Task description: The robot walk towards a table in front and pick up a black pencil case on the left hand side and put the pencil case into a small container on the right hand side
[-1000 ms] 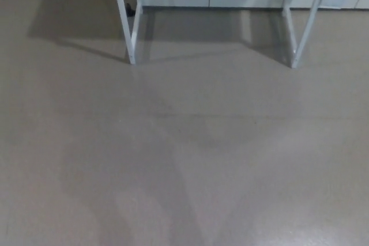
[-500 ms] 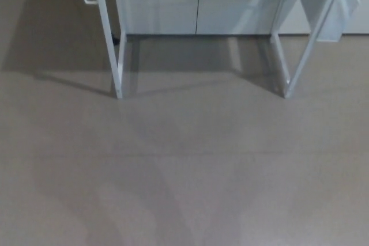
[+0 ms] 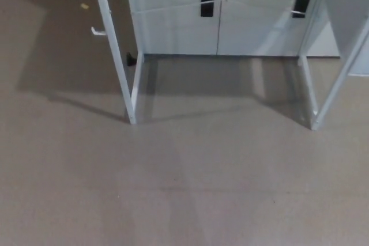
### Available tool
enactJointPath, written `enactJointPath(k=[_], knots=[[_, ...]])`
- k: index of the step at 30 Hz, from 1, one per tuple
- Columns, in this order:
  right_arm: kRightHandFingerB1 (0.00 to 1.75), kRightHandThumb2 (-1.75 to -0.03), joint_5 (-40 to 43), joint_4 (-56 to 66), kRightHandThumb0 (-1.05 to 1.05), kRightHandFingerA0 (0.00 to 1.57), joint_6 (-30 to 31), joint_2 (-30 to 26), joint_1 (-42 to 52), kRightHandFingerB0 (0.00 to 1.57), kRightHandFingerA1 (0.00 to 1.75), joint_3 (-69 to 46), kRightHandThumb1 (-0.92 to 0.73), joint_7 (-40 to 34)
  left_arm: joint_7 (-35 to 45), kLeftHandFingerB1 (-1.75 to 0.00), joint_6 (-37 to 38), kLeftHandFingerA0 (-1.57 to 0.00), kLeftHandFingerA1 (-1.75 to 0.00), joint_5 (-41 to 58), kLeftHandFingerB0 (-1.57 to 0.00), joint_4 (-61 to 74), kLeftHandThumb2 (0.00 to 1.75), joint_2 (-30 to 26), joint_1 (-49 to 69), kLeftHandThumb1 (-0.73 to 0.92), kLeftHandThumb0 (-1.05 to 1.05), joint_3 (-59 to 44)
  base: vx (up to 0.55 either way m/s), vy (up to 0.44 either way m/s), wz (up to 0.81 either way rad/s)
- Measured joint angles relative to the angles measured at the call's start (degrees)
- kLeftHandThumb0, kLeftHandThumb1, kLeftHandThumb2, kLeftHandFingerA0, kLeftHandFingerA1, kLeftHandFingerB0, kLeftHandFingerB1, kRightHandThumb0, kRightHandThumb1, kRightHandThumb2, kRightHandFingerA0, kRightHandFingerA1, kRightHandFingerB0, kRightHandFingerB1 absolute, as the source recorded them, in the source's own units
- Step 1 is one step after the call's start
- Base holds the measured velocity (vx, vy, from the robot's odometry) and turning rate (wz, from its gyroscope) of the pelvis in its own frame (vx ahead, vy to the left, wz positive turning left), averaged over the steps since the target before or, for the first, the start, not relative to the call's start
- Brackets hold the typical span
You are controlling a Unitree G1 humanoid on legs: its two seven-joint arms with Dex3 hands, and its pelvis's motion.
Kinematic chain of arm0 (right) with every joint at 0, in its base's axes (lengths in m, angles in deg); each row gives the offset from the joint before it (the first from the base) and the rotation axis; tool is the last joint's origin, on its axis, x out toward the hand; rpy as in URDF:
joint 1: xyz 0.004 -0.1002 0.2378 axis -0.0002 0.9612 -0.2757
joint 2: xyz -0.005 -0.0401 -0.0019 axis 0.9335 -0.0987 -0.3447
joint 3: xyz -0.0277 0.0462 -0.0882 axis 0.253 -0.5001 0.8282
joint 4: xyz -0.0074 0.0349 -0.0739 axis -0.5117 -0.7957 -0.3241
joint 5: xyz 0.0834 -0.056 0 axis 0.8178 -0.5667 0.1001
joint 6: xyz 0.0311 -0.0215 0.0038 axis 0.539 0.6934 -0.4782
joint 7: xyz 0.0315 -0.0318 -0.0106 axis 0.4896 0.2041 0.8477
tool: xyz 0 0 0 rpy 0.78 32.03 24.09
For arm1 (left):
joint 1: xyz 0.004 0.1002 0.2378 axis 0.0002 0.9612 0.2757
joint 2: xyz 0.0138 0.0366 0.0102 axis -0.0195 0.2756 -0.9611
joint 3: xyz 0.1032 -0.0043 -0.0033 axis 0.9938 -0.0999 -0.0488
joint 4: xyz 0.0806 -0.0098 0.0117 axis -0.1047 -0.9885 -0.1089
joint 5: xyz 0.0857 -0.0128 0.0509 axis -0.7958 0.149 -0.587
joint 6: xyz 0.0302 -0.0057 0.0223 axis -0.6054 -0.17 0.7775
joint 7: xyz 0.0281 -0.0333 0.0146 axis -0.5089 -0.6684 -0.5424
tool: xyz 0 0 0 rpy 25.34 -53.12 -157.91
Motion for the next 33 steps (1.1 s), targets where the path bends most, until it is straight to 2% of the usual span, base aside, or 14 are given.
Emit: enactJointPath(k=[15, 26, 30, 33], knots=[[0.7, -0.69, -0.55, -0.29, -0.56, 0.53, 1.87, 0.73, -0.21, 0.28, 0.6, 1.93, -0.89, 0.7, -0.18, -0.37, 0.81, -0.47, -0.41, -0.15, -0.39, -1.96, 0.61, -1.33, -0.33, 0.72, -0.32, -0.17, 0.3, 0.109, -0.05], [0.7, -0.72, -0.53, -0.92, -0.55, 0.54, 3.31, 0.31, -2.25, 0.3, 0.61, 1.9, -0.86, 1.69, -0.86, -0.38, 1.67, -0.5, -0.41, -1.14, -0.43, -4.34, 0.61, -1.71, -2.24, 0.71, -0.33, 1.07, 0.2, -0.167, 0.05], [0.79, -0.73, -0.74, -1.22, -0.6, 0.56, 4.07, -0.06, -3.07, 0.3, 0.65, 2.5, -0.85, 1.81, -1.46, -0.38, 2.23, -0.49, -0.4, -1.78, -0.42, -4.25, 0.61, -1.73, -2.68, 0.72, -0.35, 1.46, 0.12, -0.123, -0.02], [0.76, -0.71, -1.03, -1.28, -0.6, 0.58, 4.54, -0.16, -3.1, 0.31, 0.64, 3.06, -0.86, 1.85, -1.66, -0.38, 2.34, -0.51, -0.41, -2.06, -0.43, -3.82, 0.61, -1.73, -2.33, 0.71, -0.34, 1.6, 0.1, -0.025, -0.02]])
